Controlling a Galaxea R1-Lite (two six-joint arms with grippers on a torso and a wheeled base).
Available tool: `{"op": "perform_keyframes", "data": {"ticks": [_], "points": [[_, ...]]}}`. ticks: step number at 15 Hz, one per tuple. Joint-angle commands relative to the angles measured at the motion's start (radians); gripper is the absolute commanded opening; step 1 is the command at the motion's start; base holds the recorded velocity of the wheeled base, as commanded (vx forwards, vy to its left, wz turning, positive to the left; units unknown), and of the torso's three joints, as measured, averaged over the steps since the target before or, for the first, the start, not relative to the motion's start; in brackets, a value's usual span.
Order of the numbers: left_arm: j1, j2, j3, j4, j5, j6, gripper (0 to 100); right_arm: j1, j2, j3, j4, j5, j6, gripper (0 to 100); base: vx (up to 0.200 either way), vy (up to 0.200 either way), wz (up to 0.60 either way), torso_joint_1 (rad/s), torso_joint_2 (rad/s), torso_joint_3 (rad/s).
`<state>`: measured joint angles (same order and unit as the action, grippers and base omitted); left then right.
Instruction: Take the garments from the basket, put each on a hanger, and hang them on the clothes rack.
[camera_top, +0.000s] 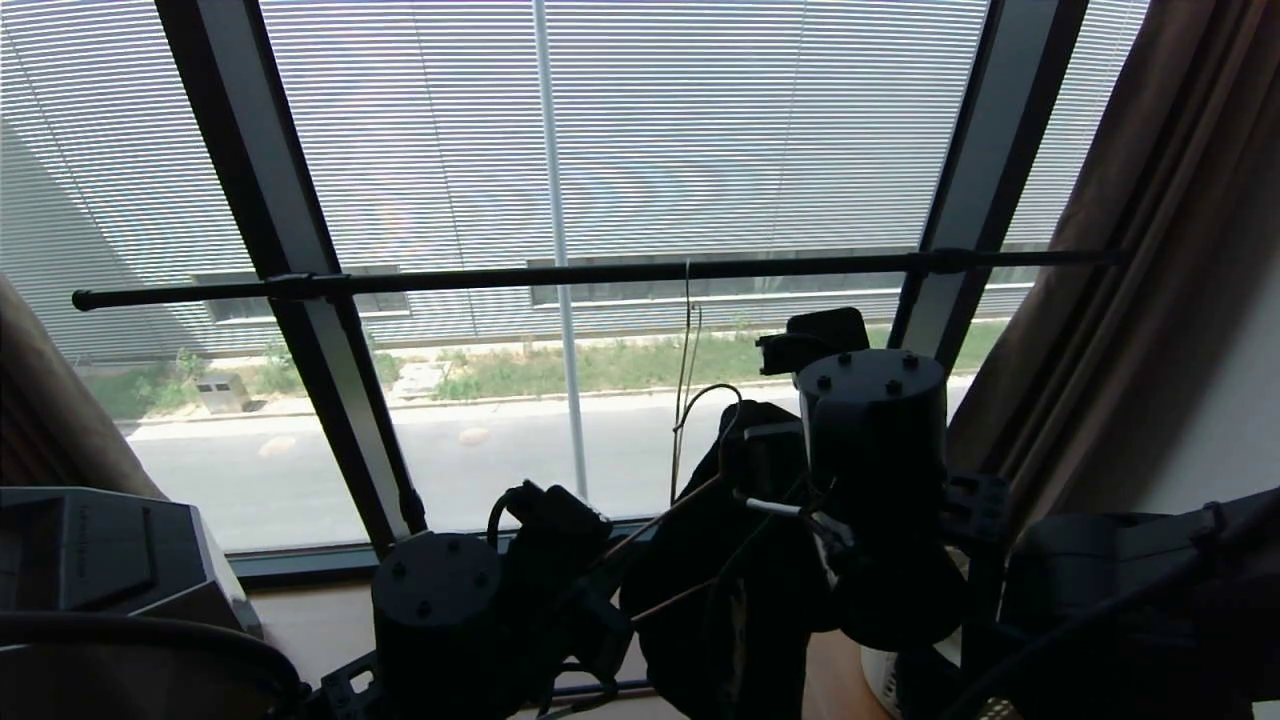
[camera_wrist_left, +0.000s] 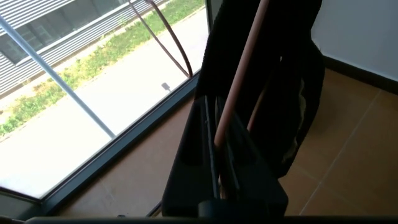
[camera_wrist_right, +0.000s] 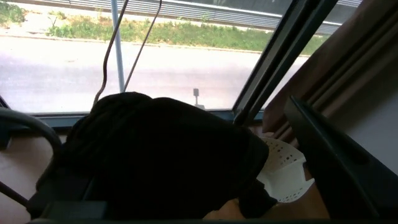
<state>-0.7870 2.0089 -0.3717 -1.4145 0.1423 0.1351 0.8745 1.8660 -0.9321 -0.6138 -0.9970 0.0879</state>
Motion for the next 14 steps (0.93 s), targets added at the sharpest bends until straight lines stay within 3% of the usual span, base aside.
{"op": "perform_keyframes", "data": {"ticks": [1, 7, 14], "points": [[0.020, -0.002, -0.007, -0.001, 0.000, 0.000, 0, 0.000, 0.004, 0.018, 0.002, 0.000, -0.002, 100, 0.000, 0.000, 0.00, 0.000, 0.00, 0.000], [0.066, -0.001, -0.030, -0.001, 0.000, 0.000, 0, 0.005, -0.044, 0.050, 0.003, 0.008, -0.002, 100, 0.000, 0.000, 0.00, 0.000, 0.00, 0.000], [0.098, 0.004, -0.067, 0.002, -0.001, -0.003, 0, 0.006, -0.079, 0.055, -0.004, 0.072, -0.086, 100, 0.000, 0.000, 0.00, 0.000, 0.00, 0.000]]}}
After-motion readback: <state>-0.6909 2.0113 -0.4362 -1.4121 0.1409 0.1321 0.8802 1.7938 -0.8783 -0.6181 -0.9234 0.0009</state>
